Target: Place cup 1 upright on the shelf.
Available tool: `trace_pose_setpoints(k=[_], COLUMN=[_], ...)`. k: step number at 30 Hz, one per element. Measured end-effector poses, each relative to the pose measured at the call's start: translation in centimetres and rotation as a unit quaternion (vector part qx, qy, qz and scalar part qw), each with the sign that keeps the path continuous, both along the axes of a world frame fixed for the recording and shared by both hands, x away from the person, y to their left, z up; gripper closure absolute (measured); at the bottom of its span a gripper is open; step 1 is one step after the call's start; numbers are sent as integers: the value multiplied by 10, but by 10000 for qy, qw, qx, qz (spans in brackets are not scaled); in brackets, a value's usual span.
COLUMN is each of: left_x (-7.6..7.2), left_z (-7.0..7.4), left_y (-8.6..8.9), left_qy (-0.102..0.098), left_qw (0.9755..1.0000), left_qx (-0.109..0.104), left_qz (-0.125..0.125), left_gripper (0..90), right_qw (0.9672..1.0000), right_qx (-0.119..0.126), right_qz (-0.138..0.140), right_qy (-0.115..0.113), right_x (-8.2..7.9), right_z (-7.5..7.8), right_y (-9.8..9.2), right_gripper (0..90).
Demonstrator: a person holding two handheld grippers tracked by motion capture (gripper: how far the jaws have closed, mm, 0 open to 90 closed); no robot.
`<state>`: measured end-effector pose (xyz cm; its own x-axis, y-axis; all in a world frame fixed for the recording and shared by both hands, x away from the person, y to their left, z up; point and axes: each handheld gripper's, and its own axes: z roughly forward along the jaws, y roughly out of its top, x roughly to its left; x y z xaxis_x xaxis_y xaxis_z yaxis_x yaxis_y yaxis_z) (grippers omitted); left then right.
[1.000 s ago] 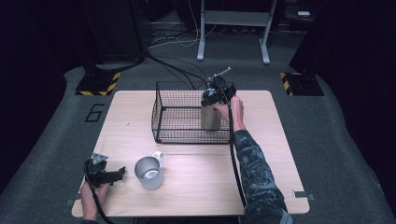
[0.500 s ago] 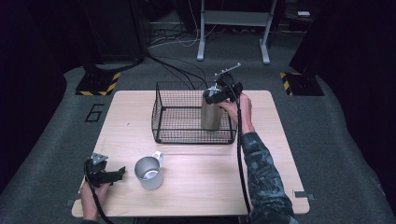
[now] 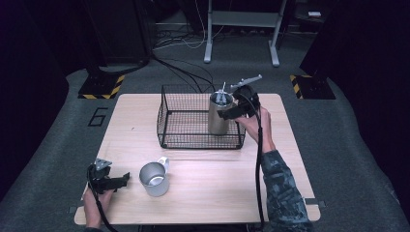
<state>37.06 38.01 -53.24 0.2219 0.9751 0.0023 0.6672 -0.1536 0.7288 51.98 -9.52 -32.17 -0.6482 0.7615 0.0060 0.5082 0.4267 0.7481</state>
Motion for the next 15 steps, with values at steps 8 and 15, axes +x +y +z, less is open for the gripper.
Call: trace_pose_setpoints(k=[8,15], left_x=[0,0], left_z=[0,0], left_y=[0,0], left_qy=[2,0], left_qw=[10000,10000], left_qx=[4,3], left_qz=[1,1], left_gripper=[19,19], right_qw=[9998,9997], right_qx=[-6,47], right_qz=[174,197], right_qy=[-119,-106], right_x=[-33,-58], right_z=[-9,-24], right_y=[-9,-17], right_gripper=[0,0])
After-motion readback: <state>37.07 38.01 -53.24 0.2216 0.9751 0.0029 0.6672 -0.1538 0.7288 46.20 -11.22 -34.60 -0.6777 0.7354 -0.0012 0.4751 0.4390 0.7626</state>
